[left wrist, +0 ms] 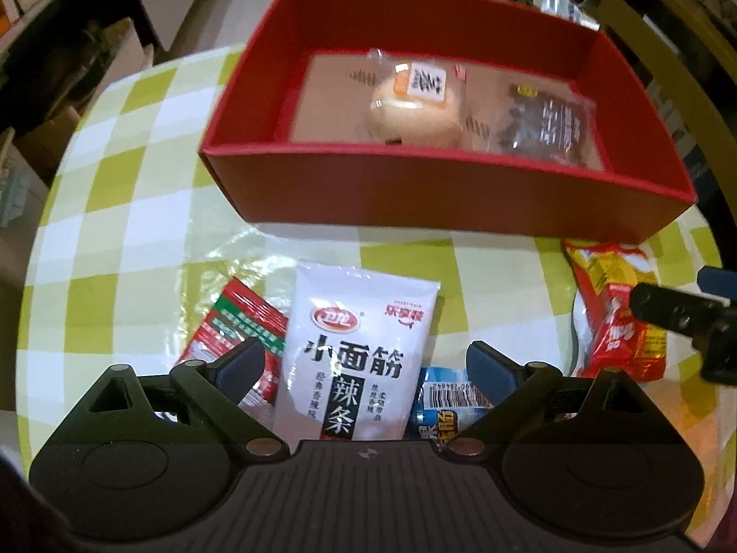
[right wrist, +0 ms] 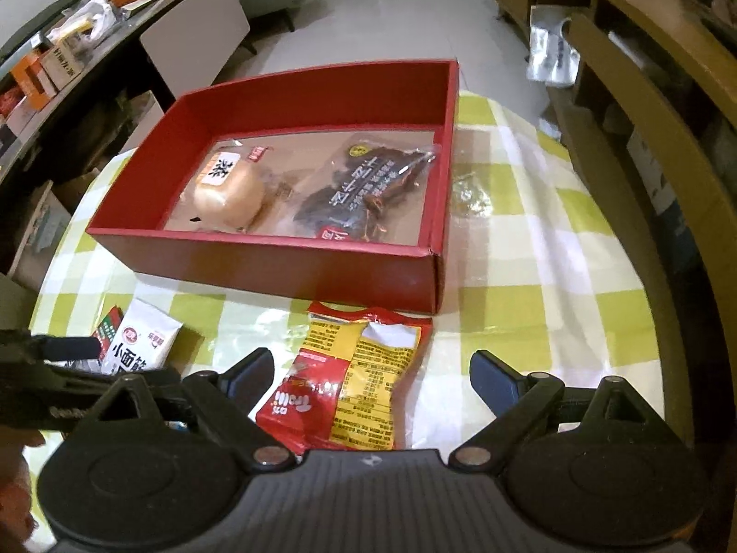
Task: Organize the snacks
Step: 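Grasp the white spicy strip pack with the left tool while the right tool grasps the red-yellow chip bag, then lift the spicy strip pack with the left tool while the right tool carries the chip bag over the box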
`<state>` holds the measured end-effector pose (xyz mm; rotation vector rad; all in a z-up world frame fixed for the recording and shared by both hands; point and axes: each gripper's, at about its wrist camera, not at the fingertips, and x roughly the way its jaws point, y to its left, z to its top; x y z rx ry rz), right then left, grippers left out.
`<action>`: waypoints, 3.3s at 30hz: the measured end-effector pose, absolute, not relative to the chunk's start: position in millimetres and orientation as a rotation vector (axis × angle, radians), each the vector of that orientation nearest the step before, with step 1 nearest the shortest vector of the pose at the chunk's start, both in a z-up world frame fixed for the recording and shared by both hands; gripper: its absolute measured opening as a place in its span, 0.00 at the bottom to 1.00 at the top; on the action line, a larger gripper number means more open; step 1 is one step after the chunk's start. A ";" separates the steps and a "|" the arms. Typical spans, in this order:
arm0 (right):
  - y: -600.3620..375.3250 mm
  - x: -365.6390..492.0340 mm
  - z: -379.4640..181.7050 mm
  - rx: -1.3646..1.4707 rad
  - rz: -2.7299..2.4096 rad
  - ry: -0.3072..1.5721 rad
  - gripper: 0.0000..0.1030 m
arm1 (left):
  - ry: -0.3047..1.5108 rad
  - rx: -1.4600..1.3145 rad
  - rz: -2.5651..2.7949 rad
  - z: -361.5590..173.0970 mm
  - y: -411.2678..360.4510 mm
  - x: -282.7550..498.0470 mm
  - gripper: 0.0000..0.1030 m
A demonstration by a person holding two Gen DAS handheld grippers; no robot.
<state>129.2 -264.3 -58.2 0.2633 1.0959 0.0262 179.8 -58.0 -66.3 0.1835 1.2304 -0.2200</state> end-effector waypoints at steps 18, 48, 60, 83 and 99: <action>-231.5 150.6 -90.8 0.187 0.015 1.171 1.00 | 1.257 0.241 -0.215 -83.5 -64.9 179.9 0.89; -236.8 121.4 -72.1 0.002 0.032 1.129 0.66 | 1.338 0.170 -0.348 -78.4 -51.7 170.0 0.74; -243.1 118.3 -67.1 0.030 0.044 1.119 0.66 | 1.318 0.262 -0.339 -86.6 -64.6 160.0 0.83; -244.4 120.5 -42.3 0.064 0.064 1.042 0.65 | 1.251 0.103 -0.276 -44.5 -44.6 167.8 0.45; -246.2 124.7 -11.6 0.100 0.080 0.959 0.65 | 1.142 0.035 -0.318 -3.8 -54.6 171.7 0.46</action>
